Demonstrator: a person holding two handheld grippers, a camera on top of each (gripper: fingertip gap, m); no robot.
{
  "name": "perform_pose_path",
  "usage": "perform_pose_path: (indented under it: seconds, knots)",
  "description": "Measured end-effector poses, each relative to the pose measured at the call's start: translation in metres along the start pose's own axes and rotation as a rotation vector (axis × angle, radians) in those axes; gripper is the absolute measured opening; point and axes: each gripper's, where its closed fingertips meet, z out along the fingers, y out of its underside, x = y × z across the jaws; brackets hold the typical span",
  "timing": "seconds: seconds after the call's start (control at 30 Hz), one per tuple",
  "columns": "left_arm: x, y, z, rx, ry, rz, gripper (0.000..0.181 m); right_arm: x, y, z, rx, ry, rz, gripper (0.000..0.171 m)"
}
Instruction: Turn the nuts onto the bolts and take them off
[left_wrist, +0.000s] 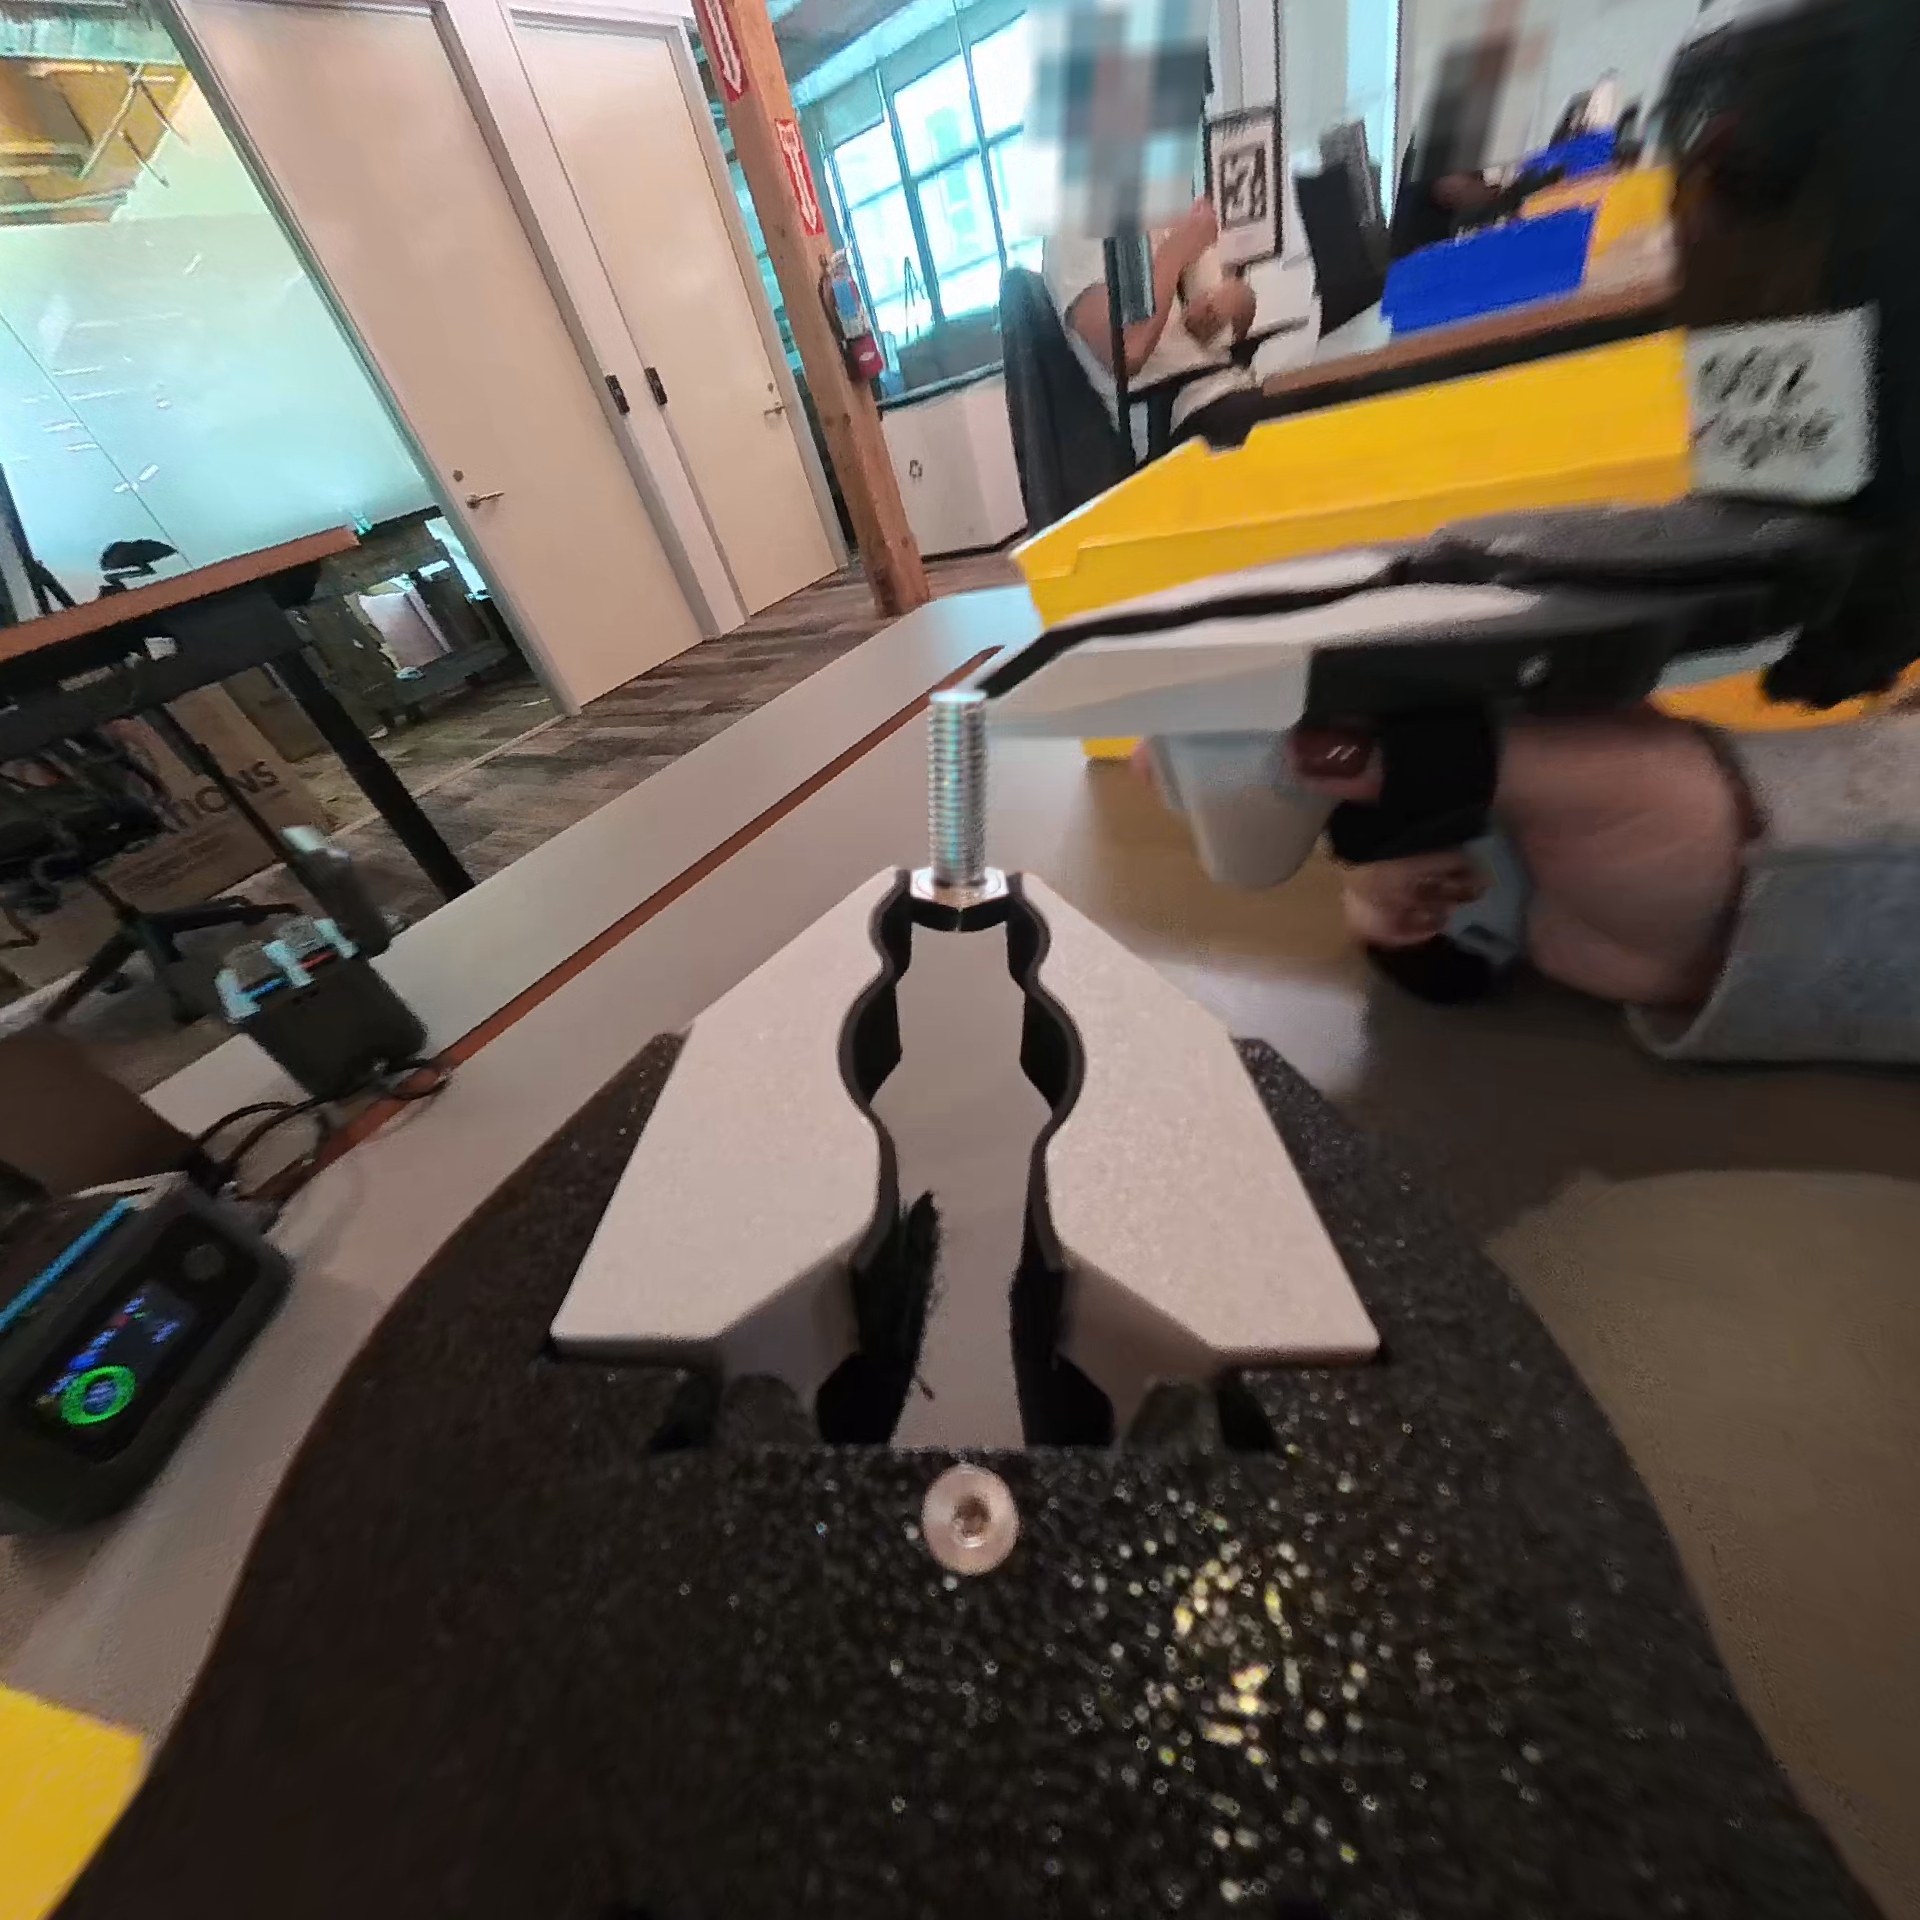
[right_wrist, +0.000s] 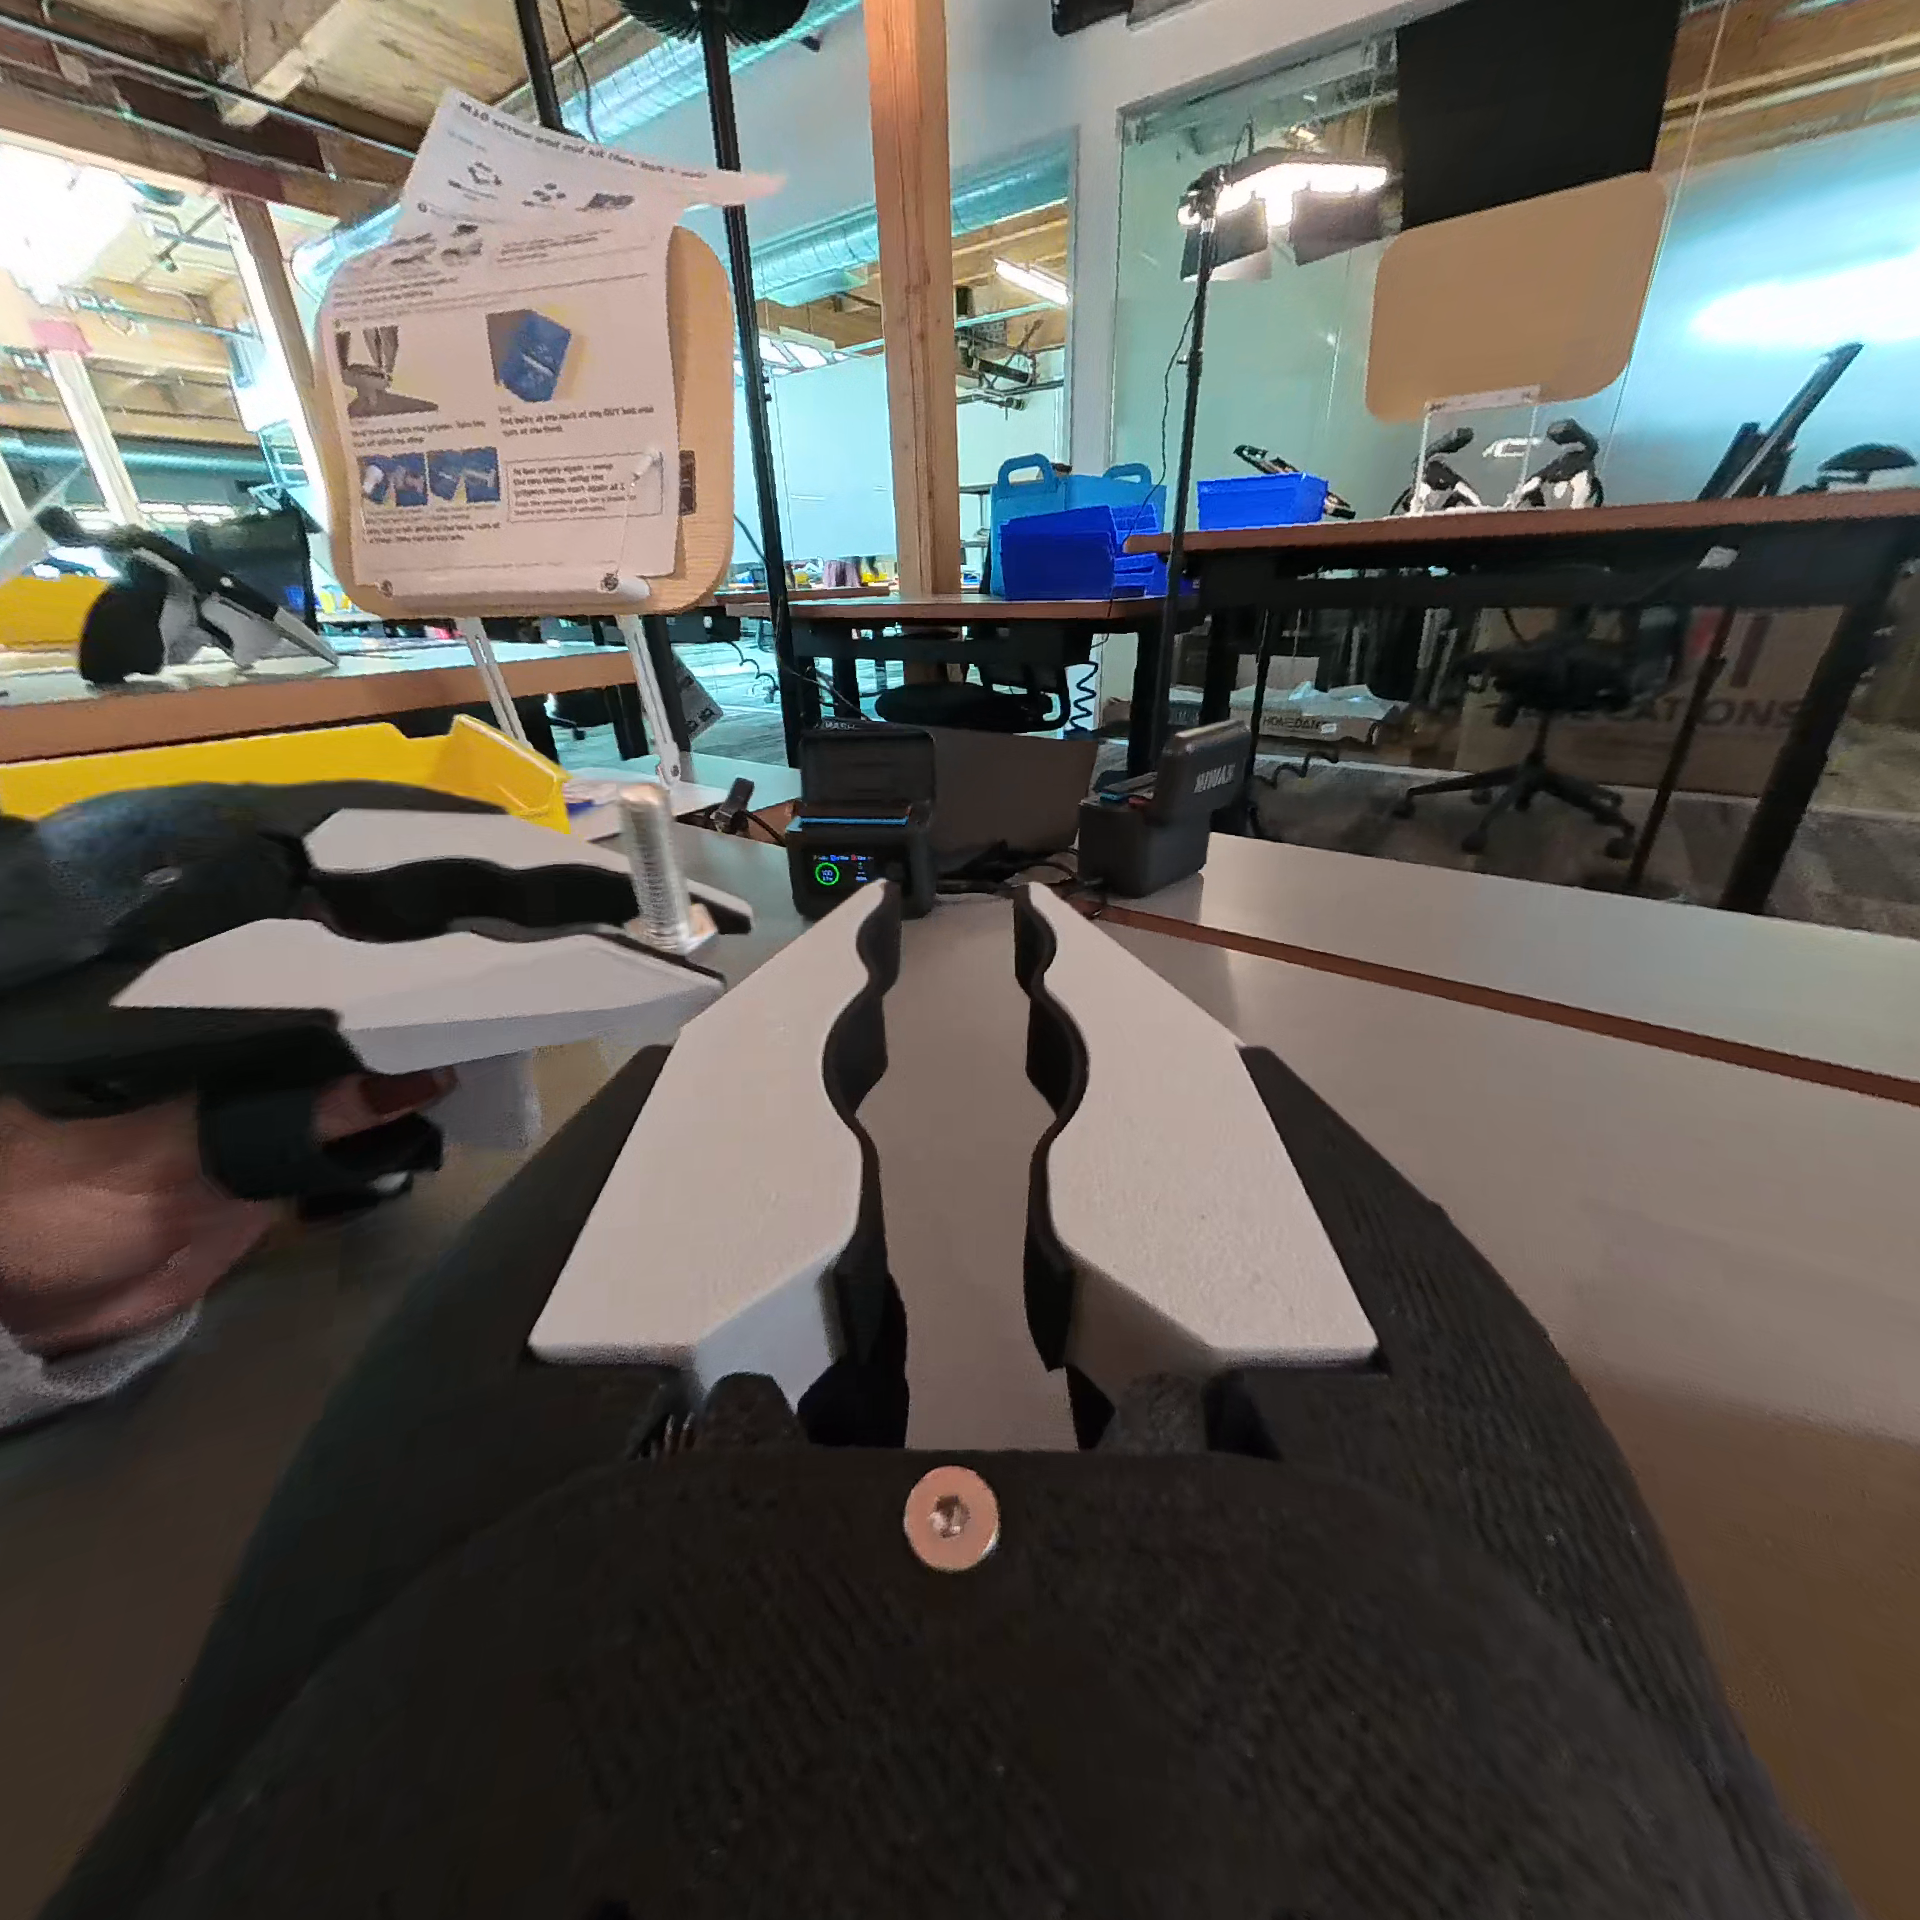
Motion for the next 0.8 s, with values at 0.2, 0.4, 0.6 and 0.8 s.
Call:
perform_pose_path:
  seconds: [0.2,0.4,0.6,0.8]
  knots:
    - [-0.069,0.030,-0.015,-0.118,-0.243,0.045,0.016,-0.010,0.000,0.002,-0.007,-0.016,-0.092,0.017]
    - [-0.128,0.035,-0.059,-0.124,-0.455,0.043,0.016,-0.022,0.003,0.003,-0.023,-0.048,-0.171,0.016]
    - [-0.186,0.035,-0.130,-0.062,-0.668,-0.064,0.015,-0.038,0.012,0.011,-0.081,-0.054,-0.310,0.015]
    - [-0.170,0.029,-0.145,0.119,-0.700,-0.328,0.015,-0.093,0.045,0.074,-0.233,-0.278,-0.303,0.017]
